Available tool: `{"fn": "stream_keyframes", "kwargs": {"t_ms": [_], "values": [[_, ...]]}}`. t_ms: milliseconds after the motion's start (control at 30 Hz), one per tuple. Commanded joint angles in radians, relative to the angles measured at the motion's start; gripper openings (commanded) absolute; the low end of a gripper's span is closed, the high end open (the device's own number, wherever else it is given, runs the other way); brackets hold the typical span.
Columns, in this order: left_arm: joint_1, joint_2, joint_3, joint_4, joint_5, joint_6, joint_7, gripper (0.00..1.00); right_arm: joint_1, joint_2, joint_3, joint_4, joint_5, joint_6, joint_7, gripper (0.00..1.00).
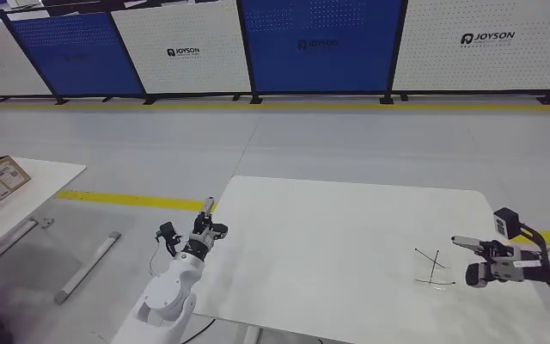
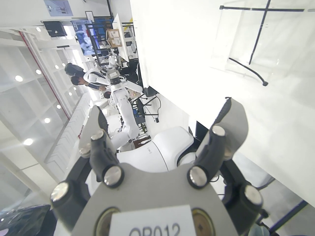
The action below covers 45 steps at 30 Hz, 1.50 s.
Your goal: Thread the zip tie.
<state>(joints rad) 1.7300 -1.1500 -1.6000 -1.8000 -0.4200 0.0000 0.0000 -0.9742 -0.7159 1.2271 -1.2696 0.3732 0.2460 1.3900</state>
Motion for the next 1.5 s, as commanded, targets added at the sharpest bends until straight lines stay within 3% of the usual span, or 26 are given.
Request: {"fn": "stream_keyframes", "kwargs": {"t_ms": [0, 233, 400, 533, 633, 733, 1033, 1267, 1467], "values": [[0.000, 0.000, 0.000, 0.000, 0.000, 0.000, 0.000, 1.00, -0.001, -0.001, 0.004, -0.001, 0.000, 0.000, 0.000, 1.00], [0.000, 0.000, 0.000, 0.000, 0.000, 0.000, 0.000, 1.00, -0.001, -0.001, 0.004, -0.001, 0.000, 0.000, 0.000, 1.00], [0.000, 0.000, 0.000, 0.000, 0.000, 0.000, 0.000, 1.00, -0.006, 0.006, -0.007, -0.016, -0.102, 0.023, -0.028, 1.00], [0.000, 0.000, 0.000, 0.000, 0.000, 0.000, 0.000, 1.00, 0.000, 0.009, -0.037, -0.016, -0.185, 0.055, -0.008, 1.00], [0.000, 0.000, 0.000, 0.000, 0.000, 0.000, 0.000, 1.00, 0.014, 0.003, -0.073, -0.007, -0.214, 0.042, 0.000, 1.00], [0.000, 0.000, 0.000, 0.000, 0.000, 0.000, 0.000, 1.00, 0.035, -0.004, -0.103, 0.009, -0.250, 0.074, -0.019, 1.00], [0.000, 0.000, 0.000, 0.000, 0.000, 0.000, 0.000, 1.00, 0.035, -0.004, -0.103, 0.009, -0.250, 0.074, -0.019, 1.00], [0.000, 0.000, 0.000, 0.000, 0.000, 0.000, 0.000, 1.00, 0.039, -0.006, -0.133, -0.005, -0.314, 0.046, -0.016, 1.00], [0.000, 0.000, 0.000, 0.000, 0.000, 0.000, 0.000, 1.00, 0.046, -0.009, -0.136, 0.002, -0.305, 0.008, -0.018, 1.00]]}}
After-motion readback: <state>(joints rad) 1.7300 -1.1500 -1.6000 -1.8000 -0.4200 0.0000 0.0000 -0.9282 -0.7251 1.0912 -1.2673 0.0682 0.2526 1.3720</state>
